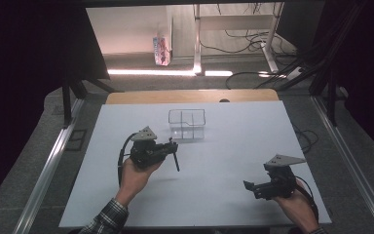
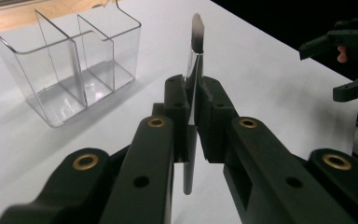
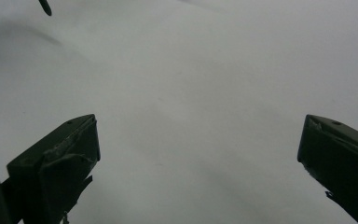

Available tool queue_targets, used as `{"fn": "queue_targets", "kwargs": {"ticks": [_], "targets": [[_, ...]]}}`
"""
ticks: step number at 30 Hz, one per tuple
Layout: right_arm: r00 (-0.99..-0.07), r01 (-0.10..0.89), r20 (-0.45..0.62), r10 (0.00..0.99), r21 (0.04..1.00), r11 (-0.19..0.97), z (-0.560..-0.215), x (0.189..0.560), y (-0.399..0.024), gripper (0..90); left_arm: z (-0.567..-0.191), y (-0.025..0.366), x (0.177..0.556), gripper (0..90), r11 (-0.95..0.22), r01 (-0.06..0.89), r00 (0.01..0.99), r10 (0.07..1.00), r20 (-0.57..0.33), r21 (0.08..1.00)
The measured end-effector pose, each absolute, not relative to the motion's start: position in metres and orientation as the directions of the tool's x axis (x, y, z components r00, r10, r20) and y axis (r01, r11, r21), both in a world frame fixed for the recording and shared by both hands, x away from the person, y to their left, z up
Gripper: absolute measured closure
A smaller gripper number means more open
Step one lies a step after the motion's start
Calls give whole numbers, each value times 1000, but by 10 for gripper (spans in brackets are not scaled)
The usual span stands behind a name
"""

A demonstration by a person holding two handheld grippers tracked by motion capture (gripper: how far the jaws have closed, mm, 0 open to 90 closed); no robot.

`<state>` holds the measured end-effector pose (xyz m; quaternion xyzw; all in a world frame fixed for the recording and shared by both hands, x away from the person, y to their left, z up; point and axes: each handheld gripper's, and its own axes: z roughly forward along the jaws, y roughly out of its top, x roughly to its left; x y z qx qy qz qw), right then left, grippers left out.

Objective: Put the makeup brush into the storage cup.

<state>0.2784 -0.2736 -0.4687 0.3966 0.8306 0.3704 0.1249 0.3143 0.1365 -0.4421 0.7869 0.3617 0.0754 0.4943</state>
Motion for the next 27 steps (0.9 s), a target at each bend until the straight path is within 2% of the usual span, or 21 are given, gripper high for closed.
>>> {"fn": "queue_targets", "kwargs": {"ticks": [13, 27], "targets": [[-630, 585, 74, 773, 699, 410, -474, 270, -285, 0, -431, 131, 334, 832, -251, 472, 725, 656, -210, 845], [-623, 605, 82, 778, 680, 414, -478, 263, -291, 0, -425, 140, 354, 832, -219, 474, 704, 676, -218, 853]]}}
